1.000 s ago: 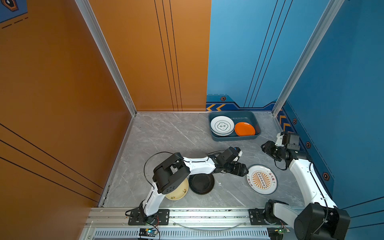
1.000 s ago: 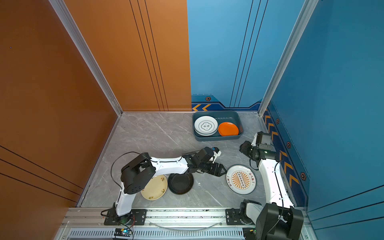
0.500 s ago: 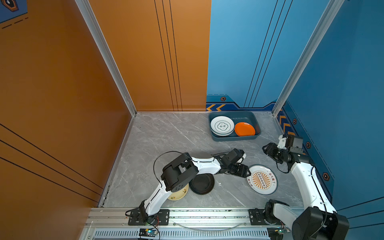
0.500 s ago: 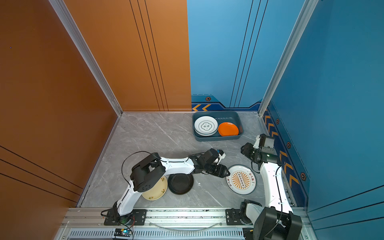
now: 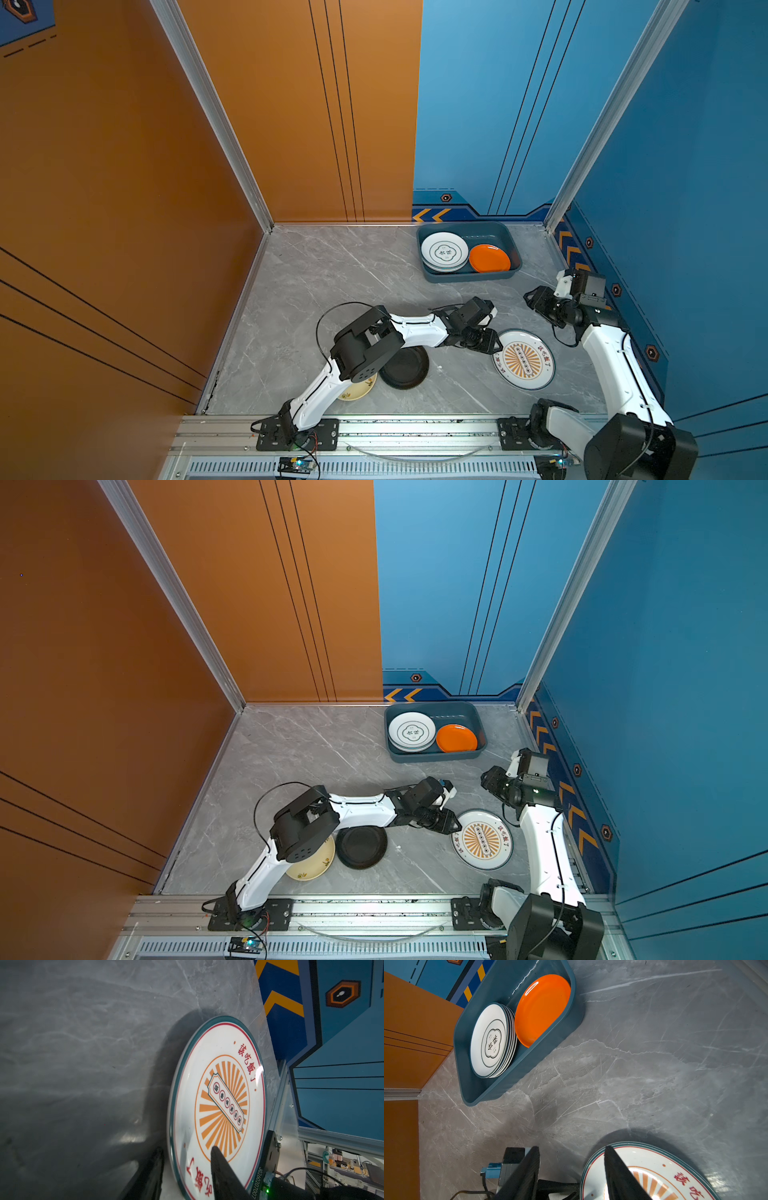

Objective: Place the plates into the plastic bin on the countertop
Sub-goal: 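Reach the left gripper to the sunburst plate's edge while the right gripper returns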

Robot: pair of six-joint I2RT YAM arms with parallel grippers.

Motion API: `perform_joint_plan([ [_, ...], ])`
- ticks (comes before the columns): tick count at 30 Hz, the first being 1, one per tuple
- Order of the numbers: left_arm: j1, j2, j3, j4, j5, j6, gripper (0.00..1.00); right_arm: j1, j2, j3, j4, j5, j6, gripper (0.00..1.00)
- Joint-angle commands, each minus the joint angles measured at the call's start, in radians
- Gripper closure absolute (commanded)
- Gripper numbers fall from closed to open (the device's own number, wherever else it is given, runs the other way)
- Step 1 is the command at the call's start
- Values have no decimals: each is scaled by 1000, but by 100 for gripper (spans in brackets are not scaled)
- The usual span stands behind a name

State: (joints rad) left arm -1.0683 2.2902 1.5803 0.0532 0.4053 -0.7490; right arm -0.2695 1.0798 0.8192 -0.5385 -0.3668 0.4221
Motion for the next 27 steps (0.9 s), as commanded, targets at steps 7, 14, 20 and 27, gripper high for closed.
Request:
perform_joint_plan([
  [7,-16,84,47,-132,-43,54,70,-11,-6,-12,9,-11,-10,47],
  [14,-9,110,54,-112,-16,42,78,-11,-2,-12,9,-12,-11,47],
  [20,20,127,10,-25,29,-1,88,-11,-1,-16,11,-12,-11,47],
  [27,42,127,-25,17,53,-9,93,-10,2,-20,17,-18,-11,47],
])
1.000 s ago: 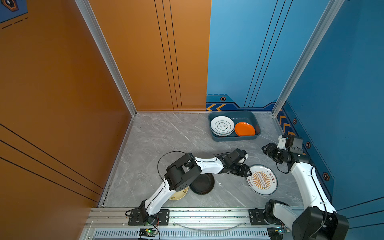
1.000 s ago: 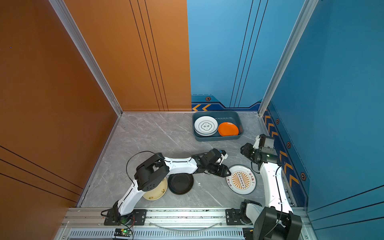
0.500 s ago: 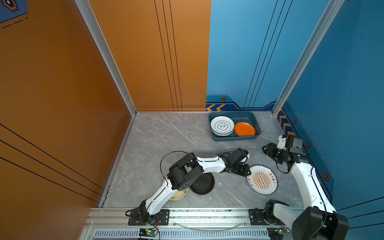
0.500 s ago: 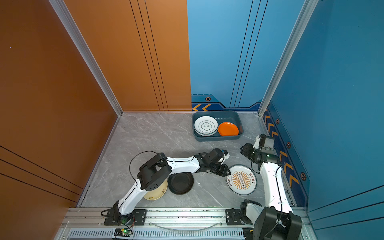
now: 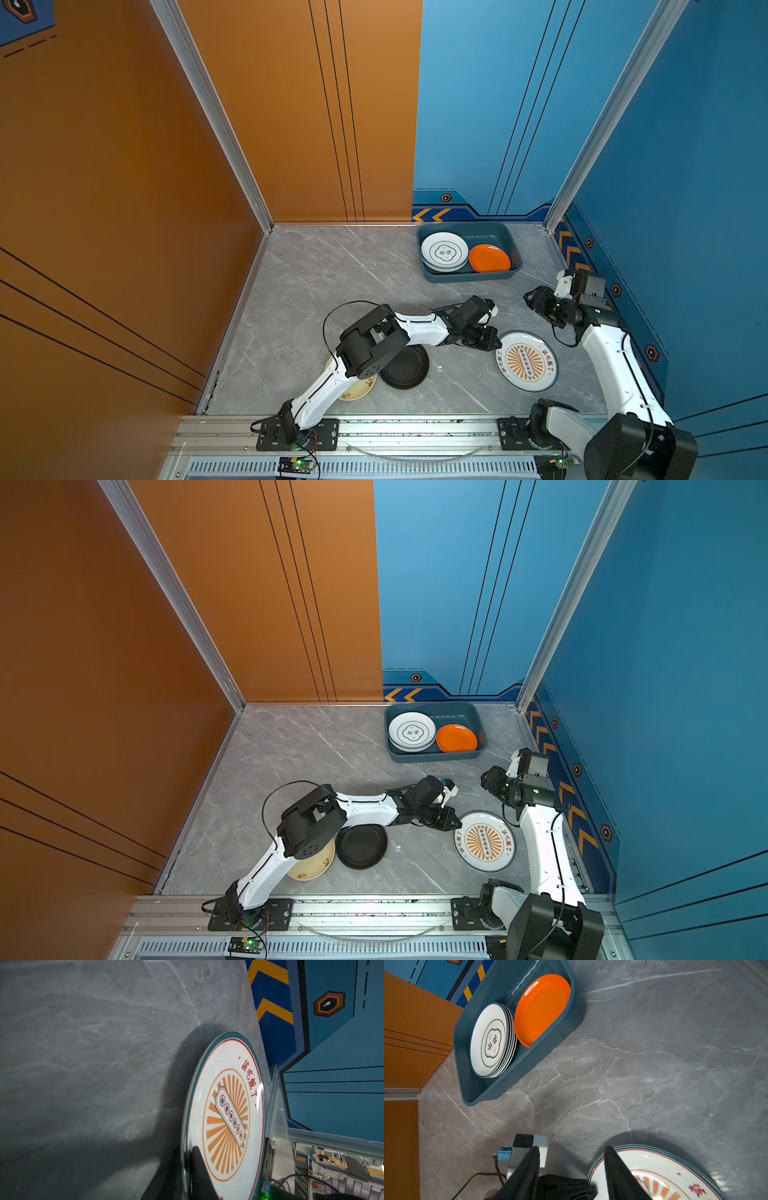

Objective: Place the plates into the plastic bin on the countertop
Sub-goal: 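Reach the left gripper to the sunburst plate's edge while the right gripper returns, then drag and tilt the sunburst plate with the left gripper while the right approaches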

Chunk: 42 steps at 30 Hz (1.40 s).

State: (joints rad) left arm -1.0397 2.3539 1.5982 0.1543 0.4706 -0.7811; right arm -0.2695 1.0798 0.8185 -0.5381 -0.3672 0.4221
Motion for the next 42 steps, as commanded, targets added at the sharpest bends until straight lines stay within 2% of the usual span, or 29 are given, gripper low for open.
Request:
perform_joint_plan([
  [1,15,64,-46,-83,-13,24,94,-11,3,-17,17,-18,-11,47],
  [6,33,46,-75,-64,-5,22,100,-9,1,-19,15,-18,-11,47],
  [22,191,-198,-309,-19,31,39,100,1,-25,-72,59,-66,7,47],
  [31,305,-333,-447,57,112,16,100,4,-24,-139,174,-238,41,46],
  [37,365,-402,-524,109,167,-4,100,29,-21,-155,221,-302,52,44],
  [42,399,-448,-561,136,197,-17,100,94,10,-173,247,-324,52,43],
])
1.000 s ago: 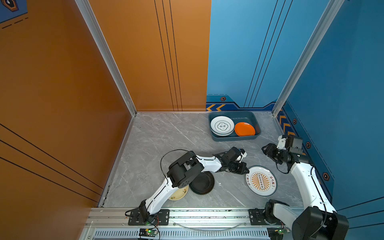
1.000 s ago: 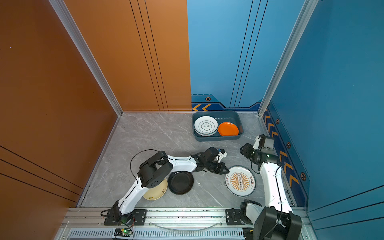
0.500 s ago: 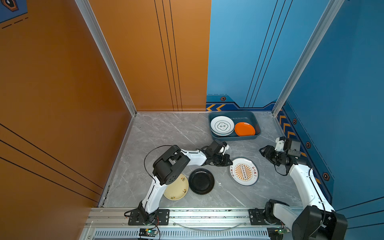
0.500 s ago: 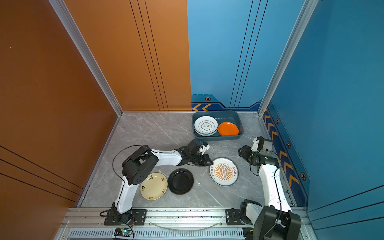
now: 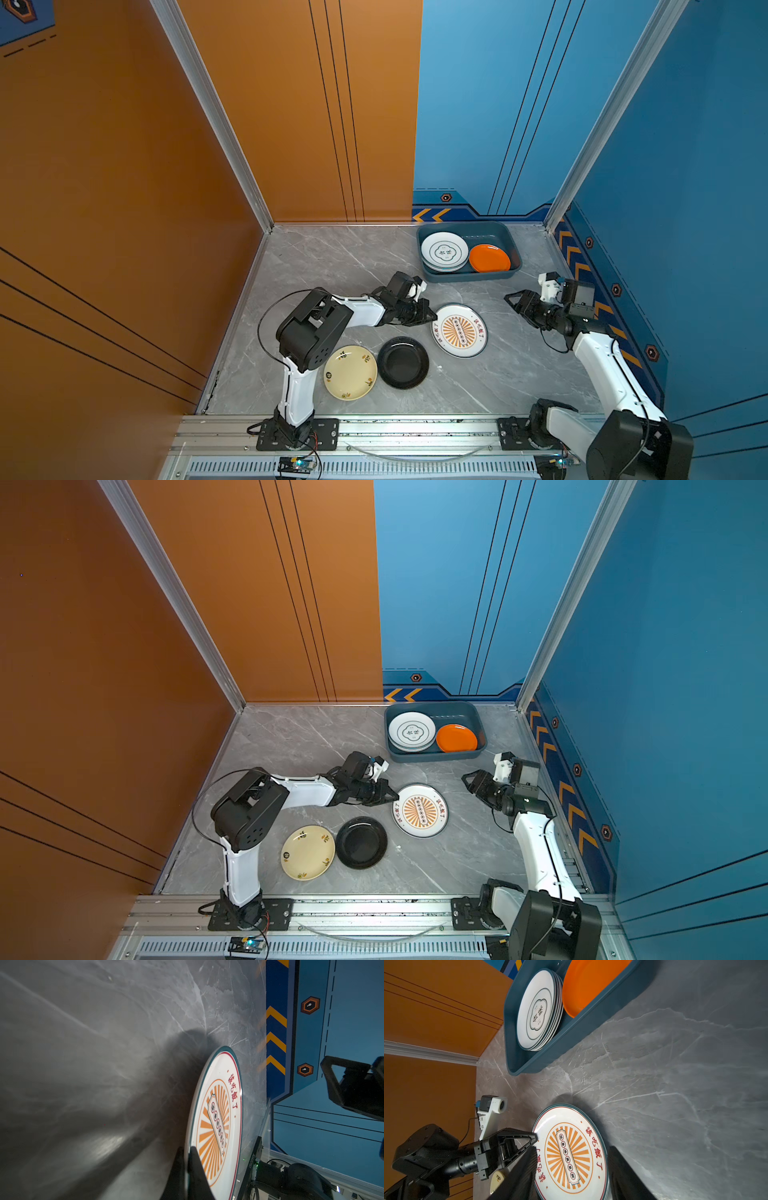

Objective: Place the plates into the plastic bin on the countertop
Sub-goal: 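Drag and tilt the sunburst plate with the left gripper while the right approaches, then grasp the raised sunburst plate's rim with the right gripper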

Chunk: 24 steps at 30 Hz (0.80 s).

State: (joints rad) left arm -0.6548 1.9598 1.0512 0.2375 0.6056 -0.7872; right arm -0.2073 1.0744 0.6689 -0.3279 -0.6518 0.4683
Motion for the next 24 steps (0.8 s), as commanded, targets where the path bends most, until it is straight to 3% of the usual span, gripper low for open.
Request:
perform_joint_plan([
  [1,19,-60,-14,58,66,-15,100,45,20,-28,41,-39,4,43],
  [10,68,-138,-78,71,108,-24,100,127,43,-48,58,-50,1,37],
  [15,92,-182,-98,71,124,-30,100,145,58,-45,73,-79,13,29],
  [24,128,-237,-108,70,146,-41,100,220,97,-41,101,-107,19,30],
])
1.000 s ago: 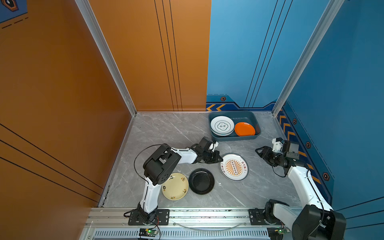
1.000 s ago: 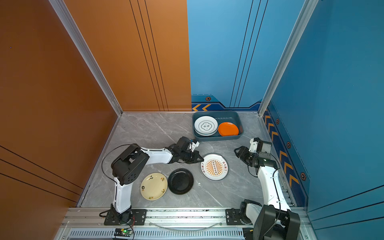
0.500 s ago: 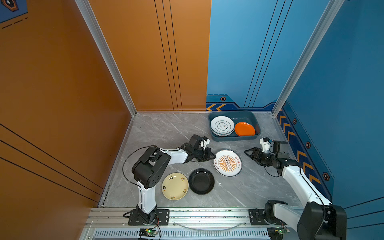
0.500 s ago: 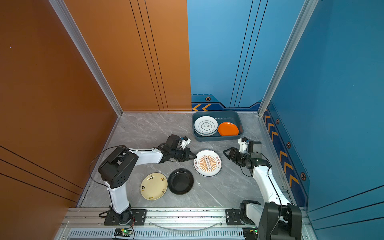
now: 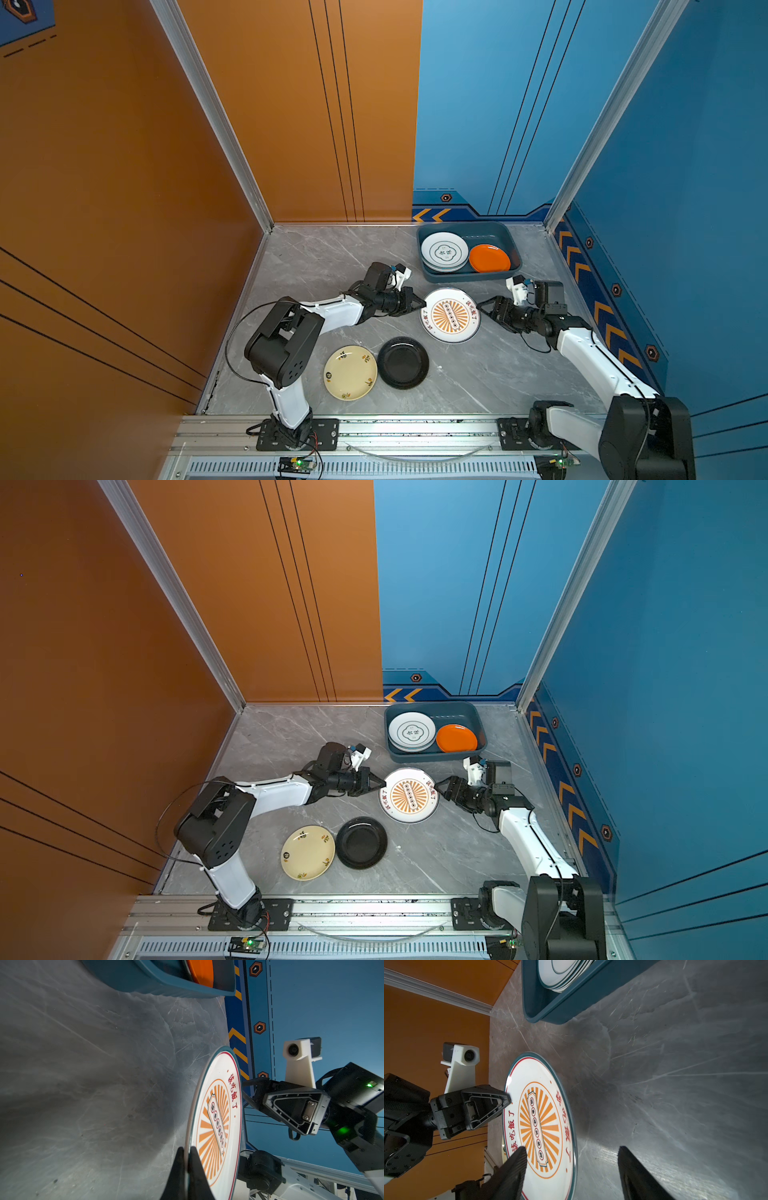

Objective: Place the plates into the plastic bin on the countertop
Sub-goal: 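Grasp the raised sunburst plate's rim with the right gripper, then carry the sunburst plate to the teal bin with the right gripper while the left withdraws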

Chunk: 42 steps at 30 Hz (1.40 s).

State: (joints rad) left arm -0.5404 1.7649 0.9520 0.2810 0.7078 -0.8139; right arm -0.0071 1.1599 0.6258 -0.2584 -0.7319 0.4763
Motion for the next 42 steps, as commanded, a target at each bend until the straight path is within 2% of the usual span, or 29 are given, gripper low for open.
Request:
perform_joint_plan([
  [1,17,-46,-9,27,45,-14,100,32,17,0,40,-30,16,30],
  [13,46,-71,17,-4,51,-11,100,109,79,-37,286,-93,180,48],
  [20,48,-82,37,-15,53,-15,100,128,117,-60,432,-119,275,61],
  [33,46,-88,45,-30,50,-6,100,156,182,-54,522,-141,327,81],
  [42,45,-108,53,-102,15,42,100,177,214,-30,539,-138,344,94],
])
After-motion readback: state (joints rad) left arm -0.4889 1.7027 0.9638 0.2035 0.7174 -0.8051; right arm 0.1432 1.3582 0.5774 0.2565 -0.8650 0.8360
